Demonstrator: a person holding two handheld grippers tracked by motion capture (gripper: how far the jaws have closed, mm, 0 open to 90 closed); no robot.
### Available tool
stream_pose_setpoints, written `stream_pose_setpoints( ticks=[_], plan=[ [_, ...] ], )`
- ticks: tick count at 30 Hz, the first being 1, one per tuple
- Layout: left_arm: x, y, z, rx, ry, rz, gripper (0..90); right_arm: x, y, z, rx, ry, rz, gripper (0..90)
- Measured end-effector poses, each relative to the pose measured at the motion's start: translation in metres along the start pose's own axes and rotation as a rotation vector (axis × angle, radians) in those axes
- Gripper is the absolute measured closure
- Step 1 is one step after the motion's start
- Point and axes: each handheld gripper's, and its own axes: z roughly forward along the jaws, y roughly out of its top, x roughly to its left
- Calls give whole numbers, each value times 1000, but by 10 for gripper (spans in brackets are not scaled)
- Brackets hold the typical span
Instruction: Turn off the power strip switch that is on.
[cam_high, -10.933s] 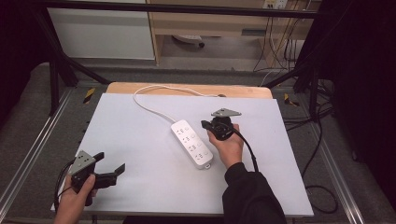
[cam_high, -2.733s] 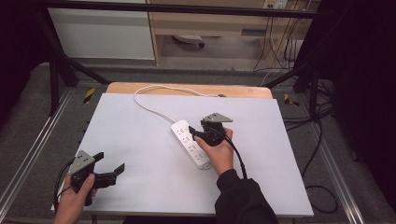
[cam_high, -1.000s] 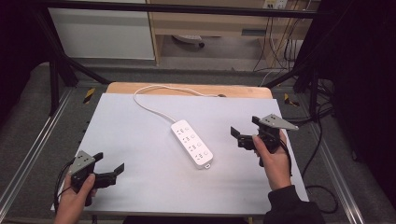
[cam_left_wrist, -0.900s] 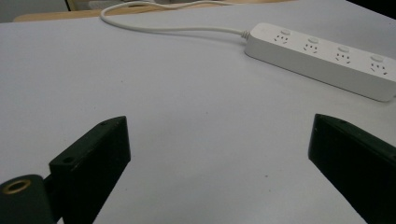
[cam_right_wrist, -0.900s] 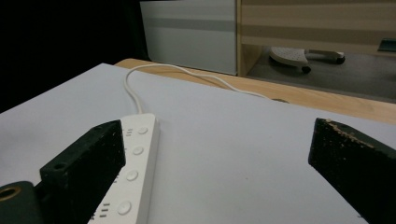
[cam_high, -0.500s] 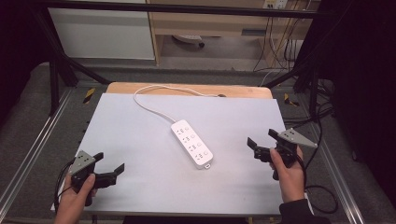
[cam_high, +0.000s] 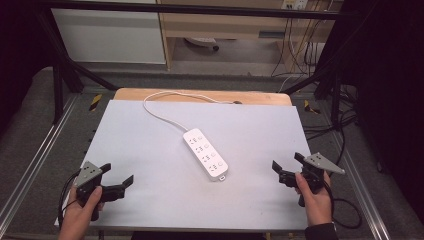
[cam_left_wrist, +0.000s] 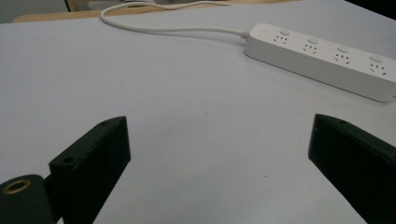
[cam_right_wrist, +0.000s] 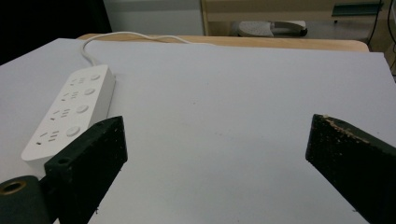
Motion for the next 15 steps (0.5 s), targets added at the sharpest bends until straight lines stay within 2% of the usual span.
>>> stream_pose_setpoints(
  ticks=[9,13,15],
  plan=[
    [0,0,-1,-5,-2,-4,56,3,-16,4,43,-7,-17,60],
    [-1,1,-1,-9,-3,-1,56,3,-25,10,85,-16,-18,59],
    [-1,1,-1,-9,-6,0,56,2,-29,15,124,-34,-16,59]
  ],
)
